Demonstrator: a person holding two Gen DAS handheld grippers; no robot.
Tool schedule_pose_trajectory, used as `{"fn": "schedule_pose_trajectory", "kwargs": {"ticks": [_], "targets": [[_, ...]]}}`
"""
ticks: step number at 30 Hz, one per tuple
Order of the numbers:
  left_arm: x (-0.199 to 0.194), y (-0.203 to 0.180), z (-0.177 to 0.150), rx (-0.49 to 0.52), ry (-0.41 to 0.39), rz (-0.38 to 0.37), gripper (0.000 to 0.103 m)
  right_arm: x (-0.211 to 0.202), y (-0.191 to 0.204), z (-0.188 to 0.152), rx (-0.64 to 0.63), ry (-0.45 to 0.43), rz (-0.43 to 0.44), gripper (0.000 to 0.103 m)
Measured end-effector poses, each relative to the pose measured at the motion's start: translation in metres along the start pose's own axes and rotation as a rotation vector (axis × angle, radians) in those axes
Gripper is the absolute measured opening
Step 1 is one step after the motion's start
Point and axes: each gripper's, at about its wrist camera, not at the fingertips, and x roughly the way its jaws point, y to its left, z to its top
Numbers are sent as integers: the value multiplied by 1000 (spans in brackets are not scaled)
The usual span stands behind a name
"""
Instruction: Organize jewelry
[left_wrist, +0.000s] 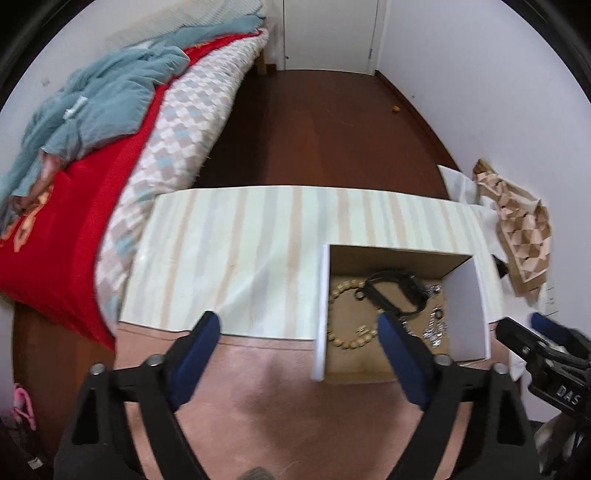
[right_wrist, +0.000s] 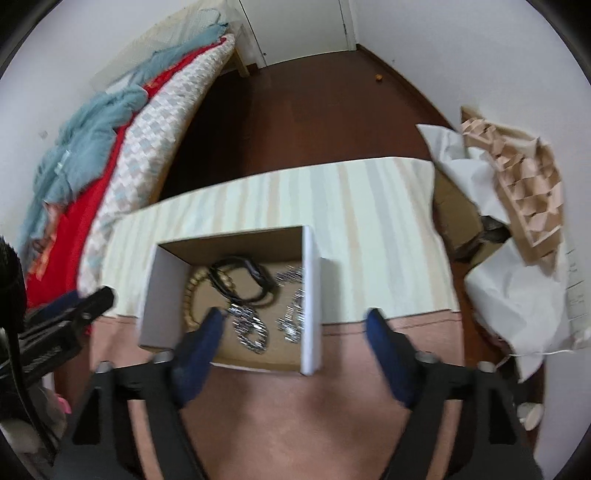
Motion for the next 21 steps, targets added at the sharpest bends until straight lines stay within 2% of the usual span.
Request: {"fn": "schedule_pose_trajectory", "kwargs": {"ticks": [4, 10, 16, 21], "targets": [[-1, -3, -14, 22, 8, 39, 95, 1, 6, -15, -40, 13, -93, 101], [-17, -7, -31, 22, -5, 61, 101, -11, 10, -28, -44, 1, -137, 103], [-53, -9, -40, 17, -40, 51, 101, -52, 15, -39, -54, -42, -150, 103], [-102, -13, -50, 11, -94, 49, 101, -100, 15, -53, -40, -92, -139, 103]]}}
